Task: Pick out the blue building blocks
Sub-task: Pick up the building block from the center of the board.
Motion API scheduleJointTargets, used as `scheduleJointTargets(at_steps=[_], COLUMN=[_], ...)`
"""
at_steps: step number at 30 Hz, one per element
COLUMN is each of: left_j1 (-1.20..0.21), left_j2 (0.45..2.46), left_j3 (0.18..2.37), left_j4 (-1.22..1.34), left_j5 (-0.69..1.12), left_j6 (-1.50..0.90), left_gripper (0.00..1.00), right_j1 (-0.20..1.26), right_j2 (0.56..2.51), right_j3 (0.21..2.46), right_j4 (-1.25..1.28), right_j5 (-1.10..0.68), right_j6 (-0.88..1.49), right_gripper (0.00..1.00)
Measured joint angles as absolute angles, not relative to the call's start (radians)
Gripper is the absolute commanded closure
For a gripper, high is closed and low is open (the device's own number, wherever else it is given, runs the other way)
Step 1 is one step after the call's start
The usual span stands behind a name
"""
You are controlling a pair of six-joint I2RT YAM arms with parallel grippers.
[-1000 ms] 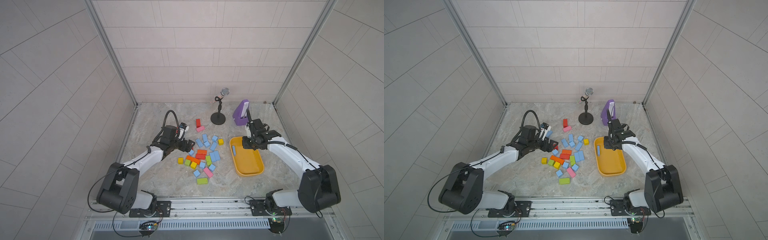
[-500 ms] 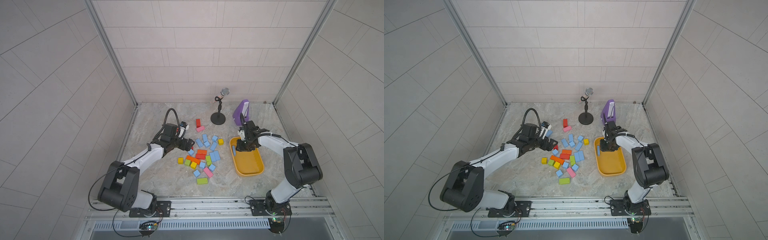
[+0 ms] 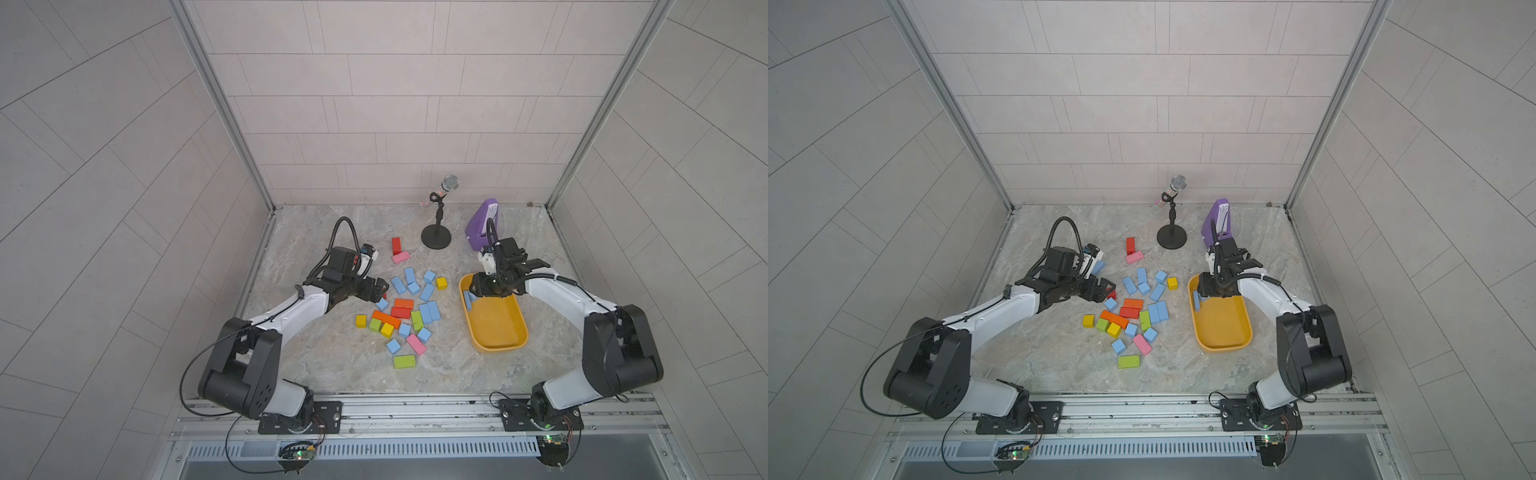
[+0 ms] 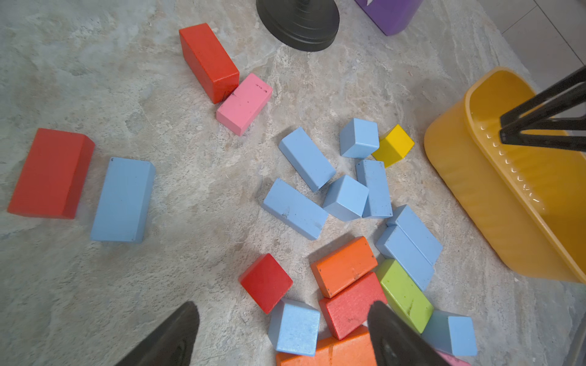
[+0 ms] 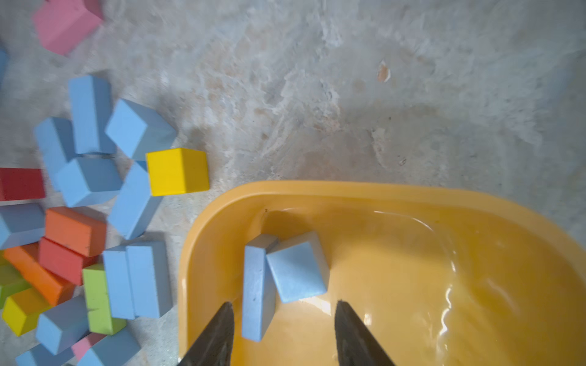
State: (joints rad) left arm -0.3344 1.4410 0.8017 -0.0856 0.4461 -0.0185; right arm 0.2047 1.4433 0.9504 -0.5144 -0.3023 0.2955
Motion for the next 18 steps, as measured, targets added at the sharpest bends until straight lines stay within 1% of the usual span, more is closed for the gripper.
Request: scheduleJointTargets(at_steps=[4, 6, 8, 12, 18], left_j1=[-0.334, -0.334, -0.334, -0.334, -0.334], left_j2=[1.44, 1.438, 1.434, 1.432, 1.427], left_j3=[0.815, 0.817, 0.817, 0.817, 0.817], left_j4=[-0.098, -0.102, -0.108, -0.112, -0.12], left_j5=[0.432, 0.425, 0.422, 0.424, 0.425], left_j6=[-0.019, -0.019, -0.019, -0.018, -0.018], left_gripper=[0.12, 0.11, 0.11, 0.11, 0.11], right_j1=[0.349, 0.432, 0.478, 0.486, 0.485], right_j2=[1.335, 1.309, 1.296, 1.321, 1.457], right_j3=[0.942, 0.935, 0.92, 0.91, 0.958], right_j4=[-0.553, -0.558, -0.557, -0.534, -0.521], right_j5=[-0.235, -0.209, -0.199, -0.214, -0.2], right_j6=[0.331, 0.35, 0.362, 0.384, 0.397], right_gripper=[0.45, 0.45, 0.45, 0.45, 0.44])
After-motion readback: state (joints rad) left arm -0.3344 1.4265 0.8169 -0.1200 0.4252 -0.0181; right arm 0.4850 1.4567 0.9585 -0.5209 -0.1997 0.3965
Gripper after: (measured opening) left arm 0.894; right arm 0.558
